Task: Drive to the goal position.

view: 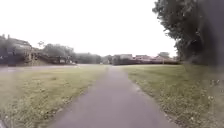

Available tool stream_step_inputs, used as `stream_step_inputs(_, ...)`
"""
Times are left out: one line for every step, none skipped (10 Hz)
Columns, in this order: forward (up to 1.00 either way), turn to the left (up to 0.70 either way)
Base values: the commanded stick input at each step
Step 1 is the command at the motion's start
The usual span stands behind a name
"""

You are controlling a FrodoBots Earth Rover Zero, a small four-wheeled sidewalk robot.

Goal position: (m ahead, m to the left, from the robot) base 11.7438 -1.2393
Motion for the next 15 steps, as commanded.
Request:
stream_step_inputs(1.00, 0.00)
stream_step_inputs(1.00, 0.00)
stream_step_inputs(1.00, 0.00)
stream_step_inputs(1.00, 0.00)
stream_step_inputs(1.00, 0.00)
stream_step_inputs(1.00, 0.00)
stream_step_inputs(1.00, 0.00)
stream_step_inputs(1.00, 0.00)
stream_step_inputs(1.00, 0.00)
stream_step_inputs(1.00, 0.00)
stream_step_inputs(1.00, 0.00)
stream_step_inputs(1.00, 0.00)
stream_step_inputs(1.00, 0.00)
stream_step_inputs(1.00, 0.00)
stream_step_inputs(1.00, 0.00)
